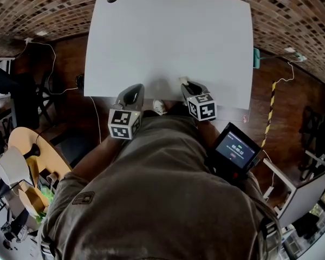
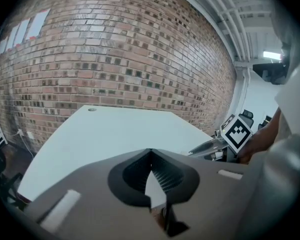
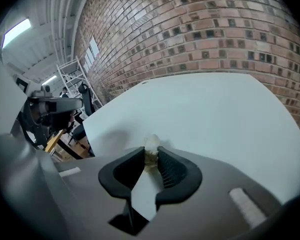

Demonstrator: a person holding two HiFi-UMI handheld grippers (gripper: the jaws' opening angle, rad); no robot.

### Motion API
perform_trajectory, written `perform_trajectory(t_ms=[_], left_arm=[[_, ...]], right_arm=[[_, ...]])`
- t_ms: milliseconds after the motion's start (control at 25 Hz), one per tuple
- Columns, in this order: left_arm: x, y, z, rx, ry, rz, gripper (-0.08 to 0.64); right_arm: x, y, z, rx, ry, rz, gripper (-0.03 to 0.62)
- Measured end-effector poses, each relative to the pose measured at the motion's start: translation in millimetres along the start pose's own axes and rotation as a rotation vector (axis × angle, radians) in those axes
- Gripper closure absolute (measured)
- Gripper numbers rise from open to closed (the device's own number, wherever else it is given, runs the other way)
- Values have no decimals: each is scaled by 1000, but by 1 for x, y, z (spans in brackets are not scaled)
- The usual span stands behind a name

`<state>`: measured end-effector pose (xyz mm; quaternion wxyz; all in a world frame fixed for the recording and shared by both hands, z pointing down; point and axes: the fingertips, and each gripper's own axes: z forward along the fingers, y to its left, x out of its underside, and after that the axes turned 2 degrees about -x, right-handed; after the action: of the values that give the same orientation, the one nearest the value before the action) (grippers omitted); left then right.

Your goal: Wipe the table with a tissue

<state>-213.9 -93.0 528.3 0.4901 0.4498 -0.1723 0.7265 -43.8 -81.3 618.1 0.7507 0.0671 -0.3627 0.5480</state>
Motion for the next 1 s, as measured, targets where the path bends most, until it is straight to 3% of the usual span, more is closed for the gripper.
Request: perform_trajectory(t_ms=[280, 600, 1000], left_arm=[[8, -9, 1, 58, 18, 2, 558], [10, -54, 11, 149, 23, 55, 558], [20, -116, -3, 105, 2, 44, 558]], right_arm=[[11, 10, -17, 6, 7, 35, 500], [8, 15, -67, 13, -101, 75, 500], [1, 15, -136, -75, -255, 28, 500]])
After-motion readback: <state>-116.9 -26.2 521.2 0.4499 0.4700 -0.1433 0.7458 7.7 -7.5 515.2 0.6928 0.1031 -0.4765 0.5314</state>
